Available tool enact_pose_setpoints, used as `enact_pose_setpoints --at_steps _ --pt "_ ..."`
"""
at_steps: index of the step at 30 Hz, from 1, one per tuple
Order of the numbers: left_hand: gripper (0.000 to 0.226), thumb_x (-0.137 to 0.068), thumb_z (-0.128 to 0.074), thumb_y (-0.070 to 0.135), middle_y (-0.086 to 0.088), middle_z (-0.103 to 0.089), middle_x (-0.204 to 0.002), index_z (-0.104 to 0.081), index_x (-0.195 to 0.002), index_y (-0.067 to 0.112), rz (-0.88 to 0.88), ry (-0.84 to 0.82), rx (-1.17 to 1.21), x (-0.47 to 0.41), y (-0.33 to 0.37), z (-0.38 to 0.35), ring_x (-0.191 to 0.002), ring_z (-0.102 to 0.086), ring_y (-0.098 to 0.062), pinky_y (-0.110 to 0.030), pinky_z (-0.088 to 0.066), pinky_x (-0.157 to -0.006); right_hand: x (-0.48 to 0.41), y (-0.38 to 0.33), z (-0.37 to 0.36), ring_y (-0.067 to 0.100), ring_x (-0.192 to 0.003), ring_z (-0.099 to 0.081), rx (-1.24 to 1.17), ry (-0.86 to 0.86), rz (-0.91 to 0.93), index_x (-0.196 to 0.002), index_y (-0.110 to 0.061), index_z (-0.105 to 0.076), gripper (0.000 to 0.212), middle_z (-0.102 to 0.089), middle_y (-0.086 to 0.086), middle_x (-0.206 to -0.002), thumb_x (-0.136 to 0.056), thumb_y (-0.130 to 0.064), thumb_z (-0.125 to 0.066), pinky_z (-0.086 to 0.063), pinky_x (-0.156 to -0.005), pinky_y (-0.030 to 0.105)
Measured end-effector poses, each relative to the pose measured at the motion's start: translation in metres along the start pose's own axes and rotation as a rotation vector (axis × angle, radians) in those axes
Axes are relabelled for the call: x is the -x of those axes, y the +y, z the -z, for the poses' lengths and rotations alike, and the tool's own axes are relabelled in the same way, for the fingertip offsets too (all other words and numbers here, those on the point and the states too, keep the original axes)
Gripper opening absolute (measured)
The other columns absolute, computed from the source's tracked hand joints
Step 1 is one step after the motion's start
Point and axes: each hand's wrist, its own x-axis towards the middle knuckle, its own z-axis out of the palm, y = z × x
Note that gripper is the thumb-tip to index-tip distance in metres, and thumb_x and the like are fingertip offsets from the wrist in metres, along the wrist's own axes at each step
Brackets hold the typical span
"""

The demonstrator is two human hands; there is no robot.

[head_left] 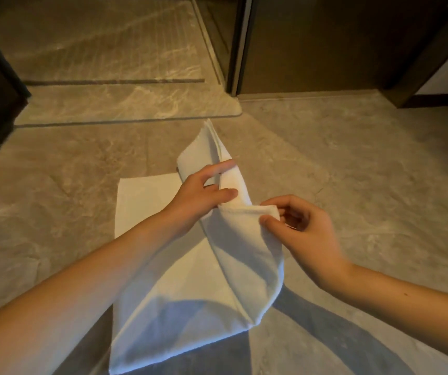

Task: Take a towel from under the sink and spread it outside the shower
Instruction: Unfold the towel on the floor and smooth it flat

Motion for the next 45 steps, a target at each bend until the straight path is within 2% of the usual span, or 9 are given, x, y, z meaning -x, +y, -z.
enact_pose_setpoints --at_steps 12,18,30,32,33,34,37,40,45 --pt "0.055 -0.085 -0.068 -0.002 -0.001 -0.051 -0.137 -0.056 -0.134 0.018 0.011 -0.148 -0.037 -0.058 -0.026 -0.095 -0.116 -0.060 -0.018 -0.022 -0.054 -0.082 0.007 0.029 0.080 0.021 -0.073 -0.064 0.187 0.209 -0.107 -0.089 -0.011 -0.070 0.012 -0.071 0.005 -0.084 -0.084 0.000 -0.068 -0.052 -0.067 0.023" --pt "0.057 -0.084 -0.066 -0.003 0.004 -0.048 -0.135 -0.054 -0.136 0.019 0.018 -0.192 -0.067 -0.078 -0.053 -0.133 -0.126 -0.052 -0.018 -0.043 -0.044 -0.105 0.013 0.056 0.107 0.029 -0.080 -0.065 0.269 0.335 -0.231 -0.087 -0.012 -0.070 0.009 -0.072 0.004 -0.084 -0.085 -0.004 -0.068 -0.055 -0.073 0.036" --pt "0.055 -0.092 -0.060 0.012 -0.006 -0.045 -0.134 -0.044 -0.143 0.025 0.087 -0.309 -0.253 -0.094 -0.108 -0.178 -0.123 -0.045 -0.017 -0.003 -0.038 -0.082 0.023 0.112 0.139 0.017 -0.075 -0.062 0.416 0.459 -0.501 -0.083 -0.017 -0.065 0.007 -0.067 -0.001 -0.081 -0.084 -0.010 -0.064 -0.052 -0.064 0.028" --pt "0.059 -0.089 -0.061 0.017 -0.022 -0.051 -0.124 -0.042 -0.144 0.025 0.145 -0.321 -0.226 -0.097 -0.115 -0.178 -0.116 -0.052 -0.027 -0.013 -0.042 -0.088 0.021 0.120 0.143 0.017 -0.075 -0.061 0.436 0.478 -0.533 -0.084 -0.017 -0.064 0.007 -0.066 0.001 -0.082 -0.085 -0.011 -0.062 -0.049 -0.060 0.026" --pt "0.063 -0.086 -0.062 0.020 -0.013 -0.025 -0.142 -0.042 -0.145 0.025 0.188 -0.331 -0.151 -0.097 -0.117 -0.178 -0.109 -0.055 -0.028 -0.022 -0.044 -0.093 0.020 0.124 0.144 0.016 -0.074 -0.060 0.451 0.481 -0.543 -0.085 -0.017 -0.064 0.006 -0.065 0.000 -0.082 -0.085 -0.011 -0.062 -0.047 -0.058 0.025" --pt "0.067 -0.083 -0.063 0.023 0.006 -0.037 -0.105 -0.040 -0.146 0.027 0.228 -0.351 -0.065 -0.097 -0.118 -0.176 -0.103 -0.056 -0.023 -0.026 -0.045 -0.096 0.019 0.128 0.145 0.014 -0.073 -0.059 0.465 0.478 -0.552 -0.086 -0.017 -0.063 0.005 -0.064 0.000 -0.082 -0.086 -0.012 -0.061 -0.045 -0.055 0.024" --pt "0.065 -0.087 -0.062 0.026 0.011 -0.046 -0.129 -0.037 -0.145 0.040 0.235 -0.414 0.020 -0.094 -0.120 -0.171 -0.116 -0.049 0.000 -0.016 -0.049 -0.087 0.018 0.136 0.148 0.010 -0.072 -0.059 0.524 0.415 -0.562 -0.088 -0.017 -0.060 0.004 -0.064 -0.003 -0.082 -0.088 -0.012 -0.060 -0.041 -0.052 0.020" --pt "0.059 -0.092 -0.057 0.029 0.013 -0.043 -0.144 -0.035 -0.144 0.044 0.045 -0.372 -0.218 -0.081 -0.112 -0.151 -0.131 -0.041 -0.003 -0.006 -0.043 -0.086 0.015 0.139 0.150 0.018 -0.075 -0.059 0.595 0.387 -0.562 -0.091 -0.014 -0.057 0.003 -0.064 0.003 -0.086 -0.089 -0.012 -0.057 -0.048 -0.057 0.027" --pt "0.059 -0.102 -0.030 0.038 -0.001 -0.013 -0.162 -0.011 -0.154 0.019 -0.402 -0.241 -1.355 -0.061 -0.120 -0.106 -0.148 -0.009 -0.019 -0.039 -0.006 -0.120 0.007 0.139 0.137 0.027 -0.113 -0.048 0.929 0.287 -0.389 -0.129 -0.017 -0.045 0.040 -0.044 0.009 -0.127 -0.092 -0.024 -0.056 -0.047 -0.093 0.040"
